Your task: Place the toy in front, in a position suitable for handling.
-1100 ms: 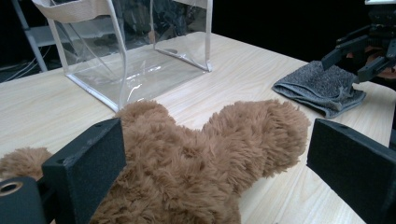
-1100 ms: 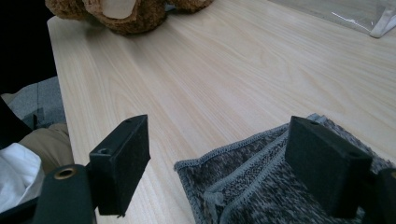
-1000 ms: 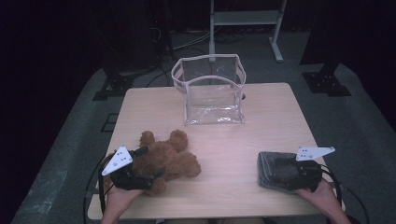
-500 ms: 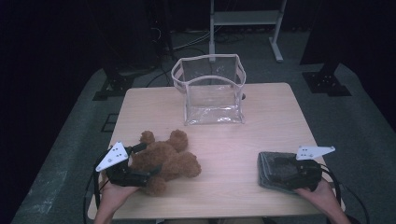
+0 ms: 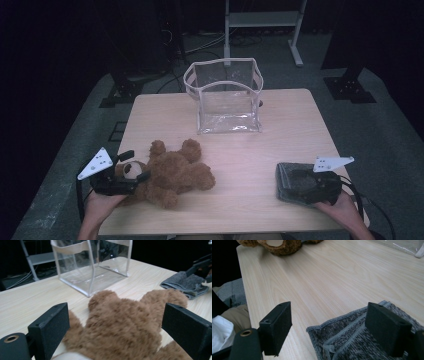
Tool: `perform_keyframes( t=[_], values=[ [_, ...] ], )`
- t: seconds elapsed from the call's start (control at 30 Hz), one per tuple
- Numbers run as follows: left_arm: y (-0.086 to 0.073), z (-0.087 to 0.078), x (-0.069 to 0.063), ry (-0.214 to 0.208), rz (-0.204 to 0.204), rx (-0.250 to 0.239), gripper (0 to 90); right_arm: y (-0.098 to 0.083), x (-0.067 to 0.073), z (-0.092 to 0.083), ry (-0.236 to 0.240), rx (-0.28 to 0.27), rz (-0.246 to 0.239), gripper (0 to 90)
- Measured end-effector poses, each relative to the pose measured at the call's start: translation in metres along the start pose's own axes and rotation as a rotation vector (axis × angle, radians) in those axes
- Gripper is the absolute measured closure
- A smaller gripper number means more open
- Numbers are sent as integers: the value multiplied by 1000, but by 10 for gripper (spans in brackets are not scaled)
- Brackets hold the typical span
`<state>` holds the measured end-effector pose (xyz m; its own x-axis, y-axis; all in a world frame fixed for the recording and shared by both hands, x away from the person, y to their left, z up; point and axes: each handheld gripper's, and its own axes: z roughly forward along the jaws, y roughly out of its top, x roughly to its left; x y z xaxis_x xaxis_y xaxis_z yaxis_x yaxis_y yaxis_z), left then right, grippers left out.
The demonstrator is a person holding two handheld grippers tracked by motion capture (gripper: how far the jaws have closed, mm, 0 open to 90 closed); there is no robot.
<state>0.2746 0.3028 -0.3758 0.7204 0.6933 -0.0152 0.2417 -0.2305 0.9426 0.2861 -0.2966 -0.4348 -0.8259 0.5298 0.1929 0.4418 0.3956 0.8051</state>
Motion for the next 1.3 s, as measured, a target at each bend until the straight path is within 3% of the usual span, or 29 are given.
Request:
perform_keyframes(
  t=[0.1, 0.27, 0.43, 0.77, 1.0, 1.3],
  values=[
    [-3, -4, 6, 2, 4, 10, 100, 1, 1, 0, 3, 0, -4, 204],
    [-11, -6, 17, 18, -23, 20, 114, 2, 1, 2, 8, 5, -9, 203],
    [-20, -3, 27, 29, -40, 62, 153, 8, 4, 8, 18, 19, -30, 203],
    [-36, -2, 38, 47, -70, 136, 219, 55, 25, 21, 88, 3, -136, 199],
    [-42, -2, 38, 28, -68, 148, 305, 86, 41, 50, 163, 0, -188, 190],
    [-47, -3, 34, 17, -9, 135, 421, 109, 66, 97, 259, -34, -221, 187]
  ],
)
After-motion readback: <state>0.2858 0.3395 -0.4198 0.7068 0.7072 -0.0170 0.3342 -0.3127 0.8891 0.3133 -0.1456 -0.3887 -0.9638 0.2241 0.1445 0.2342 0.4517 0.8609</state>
